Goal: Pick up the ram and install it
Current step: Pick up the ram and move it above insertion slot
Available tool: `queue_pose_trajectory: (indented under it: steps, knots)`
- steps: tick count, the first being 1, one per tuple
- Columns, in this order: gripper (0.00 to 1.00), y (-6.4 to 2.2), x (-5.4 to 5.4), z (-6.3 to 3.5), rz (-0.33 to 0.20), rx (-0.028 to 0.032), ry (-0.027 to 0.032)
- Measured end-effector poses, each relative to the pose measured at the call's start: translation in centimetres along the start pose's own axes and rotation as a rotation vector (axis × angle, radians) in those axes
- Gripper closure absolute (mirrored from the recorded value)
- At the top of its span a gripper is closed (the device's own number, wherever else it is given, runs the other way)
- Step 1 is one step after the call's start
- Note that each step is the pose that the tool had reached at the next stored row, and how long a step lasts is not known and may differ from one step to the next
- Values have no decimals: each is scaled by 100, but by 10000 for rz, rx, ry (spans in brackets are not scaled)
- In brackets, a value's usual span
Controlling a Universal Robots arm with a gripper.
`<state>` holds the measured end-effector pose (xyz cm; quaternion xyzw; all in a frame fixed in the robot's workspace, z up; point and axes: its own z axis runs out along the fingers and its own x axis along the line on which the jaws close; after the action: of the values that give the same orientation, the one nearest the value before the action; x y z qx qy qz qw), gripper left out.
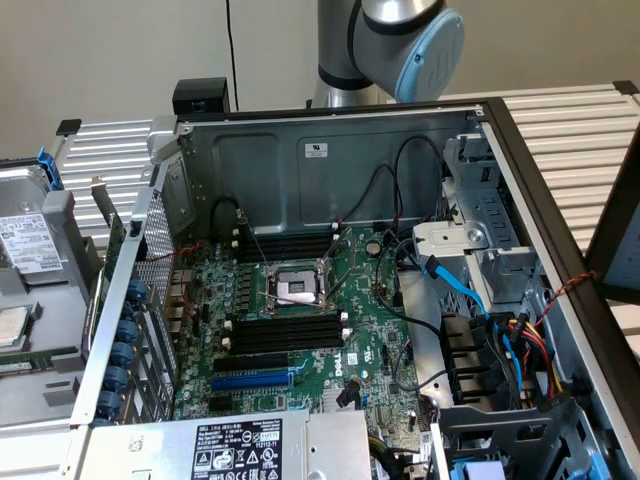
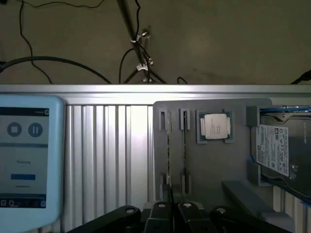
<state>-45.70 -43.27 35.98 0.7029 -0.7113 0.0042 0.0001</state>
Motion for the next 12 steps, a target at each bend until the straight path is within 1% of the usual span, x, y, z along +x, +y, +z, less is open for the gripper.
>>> queue_pose_trajectory:
  steps: [1,12]
  knots:
    - [88,-4,1,-144,0,0,0]
    - [88,-5,2,-283,0,-1,0]
